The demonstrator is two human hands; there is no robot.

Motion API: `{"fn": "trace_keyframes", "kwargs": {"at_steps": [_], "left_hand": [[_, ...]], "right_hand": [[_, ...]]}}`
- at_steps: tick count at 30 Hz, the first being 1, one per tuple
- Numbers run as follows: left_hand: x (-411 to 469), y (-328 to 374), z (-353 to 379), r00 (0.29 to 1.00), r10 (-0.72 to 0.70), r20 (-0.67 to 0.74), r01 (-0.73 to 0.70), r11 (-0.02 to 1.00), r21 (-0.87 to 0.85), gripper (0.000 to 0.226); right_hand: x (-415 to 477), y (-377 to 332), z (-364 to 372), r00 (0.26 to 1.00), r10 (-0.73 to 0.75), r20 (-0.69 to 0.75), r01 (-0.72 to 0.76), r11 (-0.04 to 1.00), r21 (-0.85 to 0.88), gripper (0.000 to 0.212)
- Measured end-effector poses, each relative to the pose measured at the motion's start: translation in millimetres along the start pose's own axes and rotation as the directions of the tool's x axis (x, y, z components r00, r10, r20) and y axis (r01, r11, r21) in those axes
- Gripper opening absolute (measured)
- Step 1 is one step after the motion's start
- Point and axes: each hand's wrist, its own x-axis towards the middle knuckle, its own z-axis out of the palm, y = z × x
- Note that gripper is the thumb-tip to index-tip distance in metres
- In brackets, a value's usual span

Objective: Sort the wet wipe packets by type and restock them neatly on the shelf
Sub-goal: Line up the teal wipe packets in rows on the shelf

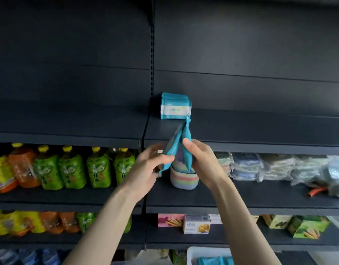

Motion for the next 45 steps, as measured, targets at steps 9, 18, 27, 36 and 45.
{"fn": "trace_keyframes", "kwargs": {"at_steps": [9,18,27,36,45], "left_hand": [[117,14,-8,0.989,0.011,-0.15,0.016,0.983,0.182,0.076],[203,6,-38,0.97,0.059,-0.234,-0.027,0.99,0.138,0.025],[257,8,-48,0.964,0.147,-0.221,-0.066,0.939,0.336,0.019],[285,17,-55,0.997,-0.011,0.081,-0.032,0.857,0.515,0.039],[299,19,-57,0.985,0.171,0.016,-0.145,0.778,0.612,0.054]], "right_hand": [[108,-20,-45,0.995,-0.05,-0.082,0.042,0.995,-0.096,0.044],[184,2,-72,0.993,0.043,-0.111,-0.047,0.998,-0.042,0.034],[225,1,-82,0.991,-0.042,-0.13,0.027,0.993,-0.113,0.028],[248,6,-91,0.979,-0.141,-0.145,0.125,0.986,-0.111,0.027],[253,12,-95,0.976,-0.158,-0.148,0.129,0.974,-0.187,0.025]]}}
